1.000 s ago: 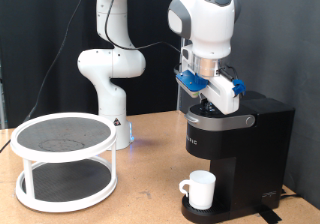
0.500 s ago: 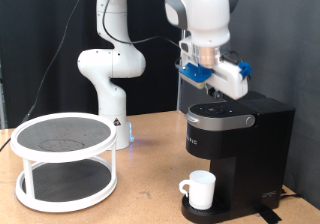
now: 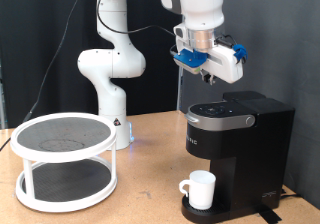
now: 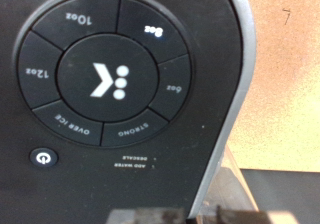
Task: Make a cup of coffee with the keurig machine
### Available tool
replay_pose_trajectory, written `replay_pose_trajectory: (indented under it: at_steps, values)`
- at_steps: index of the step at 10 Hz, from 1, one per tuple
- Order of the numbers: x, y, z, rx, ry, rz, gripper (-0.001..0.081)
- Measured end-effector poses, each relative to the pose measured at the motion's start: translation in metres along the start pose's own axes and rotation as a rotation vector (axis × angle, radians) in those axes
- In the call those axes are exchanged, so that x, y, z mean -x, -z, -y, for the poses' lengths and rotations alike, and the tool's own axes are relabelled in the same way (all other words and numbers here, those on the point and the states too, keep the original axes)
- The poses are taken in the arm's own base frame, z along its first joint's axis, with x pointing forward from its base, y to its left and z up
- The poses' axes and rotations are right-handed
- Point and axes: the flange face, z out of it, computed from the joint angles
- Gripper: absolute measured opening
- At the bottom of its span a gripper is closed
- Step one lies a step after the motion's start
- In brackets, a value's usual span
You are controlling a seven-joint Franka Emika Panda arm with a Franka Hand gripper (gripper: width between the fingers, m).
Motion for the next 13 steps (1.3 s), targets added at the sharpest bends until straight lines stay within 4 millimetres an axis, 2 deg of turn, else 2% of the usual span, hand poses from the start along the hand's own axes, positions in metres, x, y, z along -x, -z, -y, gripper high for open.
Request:
replay_pose_trajectory:
  at_steps: [4,7,13]
  values:
    - [-0.002,0.002,0.001,-0.013,-0.013,-0.011,0.0000]
    - [-0.004,-0.005,0.002,-0.001,-0.016,-0.024,0.0000]
    - [-0.011,-0.041,0.012,-0.005,-0.018,-0.111,0.0000]
